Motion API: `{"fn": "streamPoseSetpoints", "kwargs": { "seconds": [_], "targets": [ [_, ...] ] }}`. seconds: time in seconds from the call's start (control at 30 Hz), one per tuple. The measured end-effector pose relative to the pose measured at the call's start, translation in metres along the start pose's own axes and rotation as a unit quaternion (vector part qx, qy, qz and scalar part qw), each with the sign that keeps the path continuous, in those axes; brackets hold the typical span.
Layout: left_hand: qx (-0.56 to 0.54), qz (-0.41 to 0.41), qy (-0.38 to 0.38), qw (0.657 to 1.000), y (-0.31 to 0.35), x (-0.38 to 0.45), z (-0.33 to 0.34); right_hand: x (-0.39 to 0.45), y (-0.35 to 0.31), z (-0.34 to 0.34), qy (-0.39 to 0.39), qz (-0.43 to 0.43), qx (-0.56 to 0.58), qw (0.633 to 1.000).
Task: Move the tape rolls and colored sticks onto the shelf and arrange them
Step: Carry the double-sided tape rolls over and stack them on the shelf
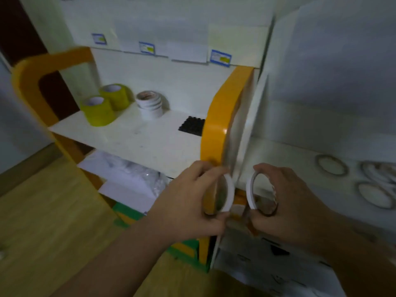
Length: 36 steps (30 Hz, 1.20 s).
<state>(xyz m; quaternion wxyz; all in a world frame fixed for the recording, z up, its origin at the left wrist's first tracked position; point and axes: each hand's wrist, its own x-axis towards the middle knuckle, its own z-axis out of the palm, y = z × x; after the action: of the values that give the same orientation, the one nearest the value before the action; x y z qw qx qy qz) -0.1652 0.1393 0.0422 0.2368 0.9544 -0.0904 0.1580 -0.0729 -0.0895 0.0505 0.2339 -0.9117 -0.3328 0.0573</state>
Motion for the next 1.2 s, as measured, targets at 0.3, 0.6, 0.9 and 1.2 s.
{"fn": "streamPoseSetpoints", "kwargs": {
  "seconds": [0.3,0.6,0.9,1.2],
  "targets": [
    [0.093,-0.141,0.067,0.983,-0.114,-0.09,-0.079,0.047,-0.122,0.069,0.032,-0.066,0.059,0.996],
    [0.112,-0.209,0.1,0.966,-0.177,-0.107,-0.102,0.093,-0.171,0.102,0.047,-0.078,0.036,0.995],
    [0.159,-0.219,0.1,0.957,-0.245,-0.07,-0.12,0.188,-0.176,0.129,0.077,-0.063,0.065,0.993],
    [0.181,-0.225,0.089,0.953,-0.307,0.004,-0.155,0.265,-0.193,0.129,0.133,-0.068,0.072,0.986]
  ]
}}
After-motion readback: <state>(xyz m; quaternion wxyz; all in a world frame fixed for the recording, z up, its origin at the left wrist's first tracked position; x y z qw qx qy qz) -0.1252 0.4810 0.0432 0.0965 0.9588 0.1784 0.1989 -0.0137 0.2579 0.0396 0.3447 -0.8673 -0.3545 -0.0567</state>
